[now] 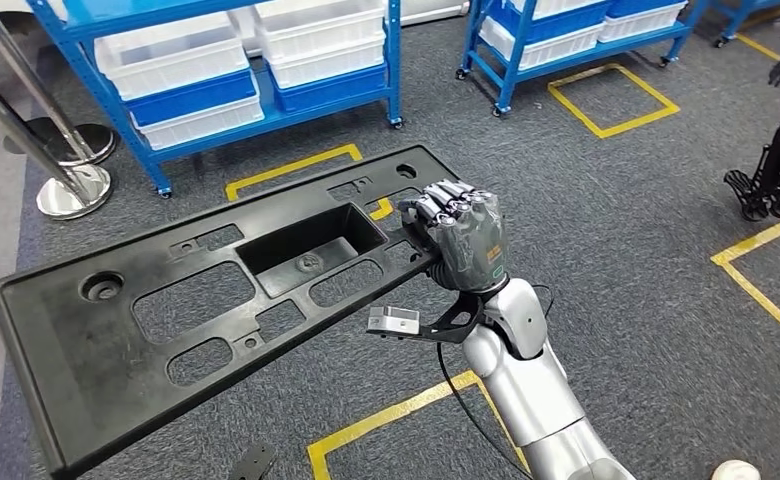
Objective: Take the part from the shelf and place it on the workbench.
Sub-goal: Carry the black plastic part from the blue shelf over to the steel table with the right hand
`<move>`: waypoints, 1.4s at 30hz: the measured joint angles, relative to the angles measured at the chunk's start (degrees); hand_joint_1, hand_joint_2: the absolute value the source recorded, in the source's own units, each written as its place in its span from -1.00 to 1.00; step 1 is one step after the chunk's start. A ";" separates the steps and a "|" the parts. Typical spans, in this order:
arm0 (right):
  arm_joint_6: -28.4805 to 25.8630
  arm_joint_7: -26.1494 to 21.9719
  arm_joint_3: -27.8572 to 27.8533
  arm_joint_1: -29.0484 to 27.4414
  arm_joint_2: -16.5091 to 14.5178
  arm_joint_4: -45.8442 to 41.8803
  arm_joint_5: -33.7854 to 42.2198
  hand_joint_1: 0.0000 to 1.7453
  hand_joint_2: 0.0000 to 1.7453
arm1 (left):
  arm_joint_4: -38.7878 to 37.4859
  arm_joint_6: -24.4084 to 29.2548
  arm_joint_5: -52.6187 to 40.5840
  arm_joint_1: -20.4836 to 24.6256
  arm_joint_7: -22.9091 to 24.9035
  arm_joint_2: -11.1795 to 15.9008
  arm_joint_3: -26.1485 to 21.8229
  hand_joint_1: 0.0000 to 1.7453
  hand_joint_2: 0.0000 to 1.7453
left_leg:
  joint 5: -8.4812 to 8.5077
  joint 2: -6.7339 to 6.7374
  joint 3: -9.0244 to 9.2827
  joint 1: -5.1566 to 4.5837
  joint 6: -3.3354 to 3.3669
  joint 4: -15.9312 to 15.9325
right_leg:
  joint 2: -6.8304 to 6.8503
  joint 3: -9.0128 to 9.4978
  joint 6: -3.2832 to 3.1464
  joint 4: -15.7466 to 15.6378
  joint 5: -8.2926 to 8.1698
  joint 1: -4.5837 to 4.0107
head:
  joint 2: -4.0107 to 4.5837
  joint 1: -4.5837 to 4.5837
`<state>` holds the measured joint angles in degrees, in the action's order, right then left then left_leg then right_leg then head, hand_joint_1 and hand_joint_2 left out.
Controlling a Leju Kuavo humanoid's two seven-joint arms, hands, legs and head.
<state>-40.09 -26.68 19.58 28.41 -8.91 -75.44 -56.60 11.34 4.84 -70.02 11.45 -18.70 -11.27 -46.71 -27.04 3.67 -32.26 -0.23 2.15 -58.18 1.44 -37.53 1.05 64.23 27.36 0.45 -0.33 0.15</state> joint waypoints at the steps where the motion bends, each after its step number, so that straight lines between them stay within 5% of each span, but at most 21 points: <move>1: 0.00 -0.15 -0.29 0.03 -0.10 -0.51 0.01 1.00 1.00 | 0.00 0.01 -0.01 0.10 0.01 0.01 0.08 -1.00 1.00 | -1.43 -0.36 -0.67 0.04 -0.64 -1.85 | 0.05 1.48 -0.73 -2.98 -0.90 -0.07 | 0.00 0.01; 4: 0.00 -0.96 -0.97 -0.05 -0.45 -1.46 -0.04 1.00 1.00 | 0.00 0.03 -0.03 0.16 0.05 0.01 0.23 -1.00 1.00 | -7.63 -2.76 -5.25 0.56 -2.27 -12.78 | -1.95 2.07 -2.33 -4.99 -1.68 0.06 | 0.00 0.00; 6: 0.00 -1.93 -1.44 -0.32 -0.53 -1.92 -0.16 1.00 1.00 | 0.00 0.03 -0.03 0.09 0.11 0.01 0.31 -1.00 1.00 | -7.70 -3.05 -6.84 0.71 -2.44 -16.08 | -3.03 2.05 -2.34 -4.87 -1.70 0.04 | 0.00 0.00; 10: 0.00 -3.91 -2.47 -0.67 -1.09 -3.58 -0.77 1.00 1.00 | 0.00 0.02 -0.05 0.19 0.17 0.05 0.52 -1.00 1.00 | -0.97 -5.16 -1.71 1.04 -2.13 -4.33 | -5.29 1.86 -1.95 -4.35 -1.68 0.13 | 0.00 0.00; 12: 0.00 -4.52 -3.01 -0.84 -1.48 -4.45 -1.13 1.00 1.00 | 0.00 0.00 -0.05 0.27 0.21 0.08 0.63 -1.00 1.00 | -0.59 -6.28 -0.54 0.87 -1.88 -1.49 | -6.20 1.36 -1.23 -4.29 -1.97 0.30 | 0.00 0.01; 14: 0.00 -4.75 -3.46 -1.20 -1.61 -5.00 -1.27 1.00 1.00 | 0.00 -0.01 -0.06 0.37 0.24 0.06 0.76 -1.00 1.00 | -0.25 -5.68 -0.51 0.79 -1.24 -0.85 | -6.63 1.04 -0.44 -4.52 -2.30 0.47 | 0.00 0.01; 17: 0.00 -4.87 -3.93 -1.43 -1.62 -5.54 -1.32 1.00 1.00 | 0.00 -0.01 -0.08 0.51 0.21 0.03 0.92 -1.00 1.00 | 0.62 -4.24 -0.41 0.95 0.13 0.26 | -3.68 -0.67 0.15 -0.79 0.56 0.24 | 0.00 -0.05; 19: 0.00 -4.88 -4.08 -1.54 -1.63 -5.68 -1.31 1.00 1.00 | 0.00 -0.01 -0.07 0.45 0.20 0.04 0.94 -1.00 1.00 | 0.73 -3.22 -0.60 0.68 0.43 0.28 | -2.23 -3.75 0.35 6.37 4.30 0.27 | 0.00 -0.06; 21: 0.00 -4.89 -4.20 -1.83 -1.63 -5.69 -1.31 1.00 1.00 | 0.00 -0.01 -0.07 0.39 0.21 0.05 0.93 -1.00 1.00 | 0.70 -2.15 -0.80 0.50 0.47 0.13 | -1.92 -5.42 0.45 10.57 5.40 0.31 | 0.00 -0.07; 22: 0.00 -4.90 -4.24 -1.93 -1.63 -5.69 -1.32 1.00 1.00 | 0.00 -0.01 -0.07 0.40 0.21 0.04 0.93 -1.00 1.00 | 0.66 -1.65 -0.83 0.44 0.48 0.04 | -1.76 -4.73 0.41 9.61 4.42 0.30 | 0.00 -0.08; 26: 0.00 -4.93 -4.26 -1.90 -1.69 -6.04 -1.32 1.00 1.00 | 0.00 -0.01 -0.07 0.49 0.20 0.02 0.94 -1.00 1.00 | 0.27 0.00 -0.77 -0.01 0.11 -0.35 | 1.37 2.45 -0.53 -3.67 -0.71 -0.44 | 0.00 -0.06; 29: 0.00 -4.95 -4.27 -1.89 -1.79 -6.17 -1.32 1.00 1.00 | 0.00 -0.01 -0.07 0.51 0.20 0.02 0.95 -1.00 1.00 | 0.13 1.30 -0.75 -0.30 -0.48 -0.39 | 0.95 2.84 -1.04 -5.16 -0.95 -0.73 | 0.00 -0.05; 31: 0.00 -4.96 -4.30 -1.88 -1.81 -6.31 -1.32 1.00 1.00 | 0.00 -0.01 -0.07 0.57 0.20 0.01 0.96 -1.00 1.00 | -1.12 0.54 -1.12 -0.15 -1.04 -1.66 | 0.03 2.95 -1.55 -5.63 -1.35 -0.34 | 0.00 -0.05; 34: 0.00 -5.06 -4.30 -1.85 -2.06 -6.44 -1.41 1.00 1.00 | 0.00 -0.01 -0.07 0.51 0.19 0.02 0.96 -1.00 1.00 | -6.33 -2.51 -5.17 0.36 -1.84 -11.15 | -1.29 2.99 -2.00 -5.88 -1.66 0.04 | 0.00 -0.04; 36: 0.00 -5.76 -4.40 -2.02 -2.27 -6.47 -2.10 1.00 1.00 | 0.00 -0.01 -0.08 0.31 0.22 0.03 0.96 -1.00 1.00 | -7.86 -3.09 -7.86 0.67 -2.19 -16.94 | -2.40 2.93 -2.01 -5.70 -1.66 0.08 | 0.00 -0.04; 38: 0.00 -7.00 -4.70 -2.26 -2.48 -6.67 -3.27 1.00 1.00 | 0.00 -0.01 -0.07 0.23 0.25 0.05 0.96 -1.00 1.00 | -4.96 -3.29 -6.78 1.01 -2.38 -14.25 | -3.57 2.91 -1.90 -5.40 -1.59 0.19 | 0.00 -0.04; 40: 0.00 -7.95 -5.05 -2.42 -2.85 -7.09 -4.13 1.00 1.00 | 0.00 0.01 -0.06 0.24 0.23 0.11 0.97 -1.00 1.00 | -1.11 -4.79 -3.42 1.42 -2.57 -6.57 | -4.70 2.68 -1.50 -4.87 -1.39 0.25 | 0.00 -0.04; 42: 0.00 -8.38 -5.39 -2.51 -3.27 -7.51 -4.54 1.00 1.00 | 0.00 0.02 -0.04 0.26 0.22 0.14 0.98 -1.00 1.00 | -0.01 -6.27 -1.59 1.57 -2.48 -2.21 | -5.63 2.03 -0.84 -4.37 -1.43 0.25 | 0.00 -0.07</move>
<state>-40.09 -35.06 14.18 25.90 -12.18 -82.95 -61.14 11.34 4.86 -70.06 11.71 -18.48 -11.13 -45.73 -27.05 -2.60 -33.85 1.34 -0.33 -60.39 -4.19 -35.50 0.20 59.86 25.94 0.70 -0.33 0.09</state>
